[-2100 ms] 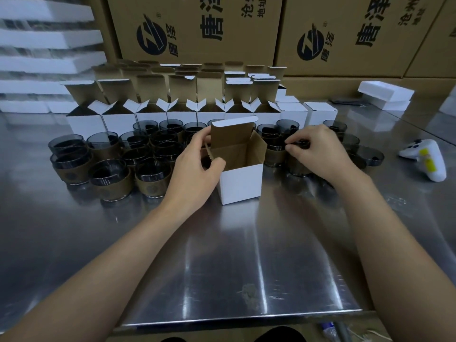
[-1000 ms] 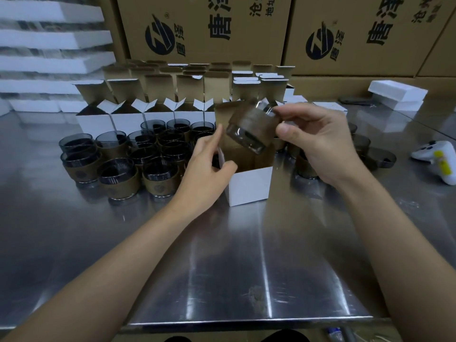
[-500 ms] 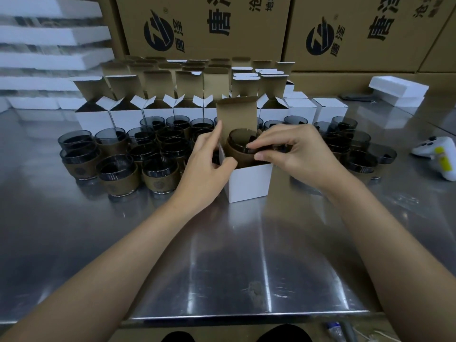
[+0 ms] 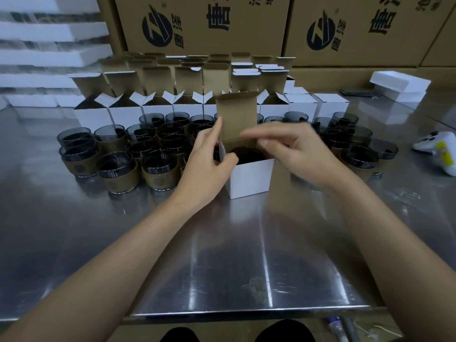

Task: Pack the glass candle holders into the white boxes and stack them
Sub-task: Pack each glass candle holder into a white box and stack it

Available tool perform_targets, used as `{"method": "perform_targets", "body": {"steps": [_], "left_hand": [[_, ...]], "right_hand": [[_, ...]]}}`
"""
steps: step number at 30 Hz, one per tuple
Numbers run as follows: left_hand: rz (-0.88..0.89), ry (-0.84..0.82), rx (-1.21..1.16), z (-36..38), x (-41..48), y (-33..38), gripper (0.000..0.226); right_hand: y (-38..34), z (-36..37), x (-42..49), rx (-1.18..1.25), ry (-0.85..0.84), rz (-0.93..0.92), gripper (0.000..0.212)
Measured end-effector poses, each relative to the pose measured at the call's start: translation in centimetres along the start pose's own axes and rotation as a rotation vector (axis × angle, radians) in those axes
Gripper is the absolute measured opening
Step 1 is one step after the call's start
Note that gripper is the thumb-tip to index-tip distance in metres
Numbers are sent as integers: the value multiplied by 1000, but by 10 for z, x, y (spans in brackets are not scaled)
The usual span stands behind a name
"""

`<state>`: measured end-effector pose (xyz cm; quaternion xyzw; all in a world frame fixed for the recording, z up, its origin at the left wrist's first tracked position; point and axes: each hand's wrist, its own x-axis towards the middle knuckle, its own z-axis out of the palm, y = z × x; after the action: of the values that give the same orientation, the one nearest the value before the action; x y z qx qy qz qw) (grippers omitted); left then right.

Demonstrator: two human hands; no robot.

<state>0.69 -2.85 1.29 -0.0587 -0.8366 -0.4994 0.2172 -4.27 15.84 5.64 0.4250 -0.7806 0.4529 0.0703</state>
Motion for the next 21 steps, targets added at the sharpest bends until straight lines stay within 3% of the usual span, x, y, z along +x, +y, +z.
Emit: {"method": "perform_targets", "body": {"steps": [3, 5, 8, 12, 21], "left_hand": [[-7, -11, 22, -1, 0, 1, 70], [-12, -15, 18, -1, 0, 3, 70], [-25, -22, -13, -2, 0, 4, 70], [-38, -21, -40, -3, 0, 5, 68], [-44, -16, -186, -3, 0, 6, 55]], "right_hand": [[6, -6, 5, 239, 336, 99, 40], [13, -11, 7, 402, 455, 283, 42], [21, -13, 6, 463, 298, 537, 37], [25, -9, 6, 487, 60, 601, 32], [25, 4, 6, 399, 29, 578, 32]]}}
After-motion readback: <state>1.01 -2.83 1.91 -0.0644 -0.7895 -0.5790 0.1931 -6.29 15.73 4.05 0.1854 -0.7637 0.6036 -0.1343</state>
